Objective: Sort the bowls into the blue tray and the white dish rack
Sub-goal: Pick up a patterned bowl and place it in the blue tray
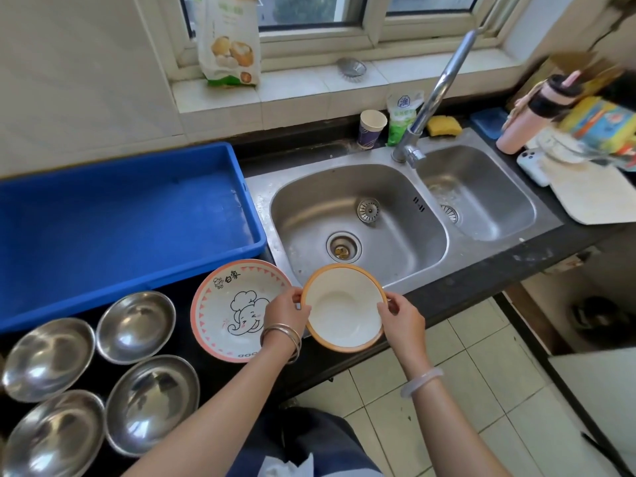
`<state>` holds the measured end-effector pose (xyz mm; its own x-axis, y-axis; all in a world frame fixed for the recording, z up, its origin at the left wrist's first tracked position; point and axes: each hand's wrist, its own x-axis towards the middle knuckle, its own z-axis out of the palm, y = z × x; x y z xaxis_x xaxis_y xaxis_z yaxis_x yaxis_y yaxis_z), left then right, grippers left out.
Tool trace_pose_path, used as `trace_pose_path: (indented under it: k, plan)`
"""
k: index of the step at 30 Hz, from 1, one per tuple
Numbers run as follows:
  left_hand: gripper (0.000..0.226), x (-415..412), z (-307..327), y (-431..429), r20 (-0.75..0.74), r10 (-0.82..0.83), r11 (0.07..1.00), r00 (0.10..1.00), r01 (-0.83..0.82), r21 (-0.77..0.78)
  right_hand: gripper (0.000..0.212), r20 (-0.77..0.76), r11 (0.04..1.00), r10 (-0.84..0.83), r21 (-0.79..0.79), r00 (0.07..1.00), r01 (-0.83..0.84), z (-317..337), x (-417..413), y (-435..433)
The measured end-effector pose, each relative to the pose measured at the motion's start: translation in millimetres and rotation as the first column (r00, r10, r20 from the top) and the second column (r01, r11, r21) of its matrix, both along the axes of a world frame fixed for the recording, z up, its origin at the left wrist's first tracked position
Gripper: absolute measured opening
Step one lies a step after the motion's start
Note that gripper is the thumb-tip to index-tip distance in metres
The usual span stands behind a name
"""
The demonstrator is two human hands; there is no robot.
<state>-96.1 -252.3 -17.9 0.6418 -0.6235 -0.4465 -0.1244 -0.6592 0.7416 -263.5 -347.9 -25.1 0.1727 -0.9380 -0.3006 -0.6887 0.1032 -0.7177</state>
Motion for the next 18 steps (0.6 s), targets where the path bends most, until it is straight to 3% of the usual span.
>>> trace_pose_path:
  k: [5,11,14,18]
  plan:
    - [0.043,3,4,4,-0.017,0.013,0.999,1.0,-0.013,-0.032,0.039,-0.024,0.998,0.051,-0.031,0.998,-0.052,14,2,3]
    - [0.032,27,11,25,0.123,0.115,0.992,0.986,-0.108,-0.062,0.036,-0.063,0.959,0.239,-0.138,0.969,-0.246,39,41,0]
    - [0.037,44,11,44,0.22,0.18,0.984,0.959,-0.176,-0.039,0.036,-0.073,0.892,0.431,-0.112,0.899,-0.437,39,82,5]
    - [0.044,63,4,71,0.282,0.259,0.958,0.924,-0.282,0.046,0.045,-0.223,0.75,0.64,-0.023,0.735,-0.661,29,138,11]
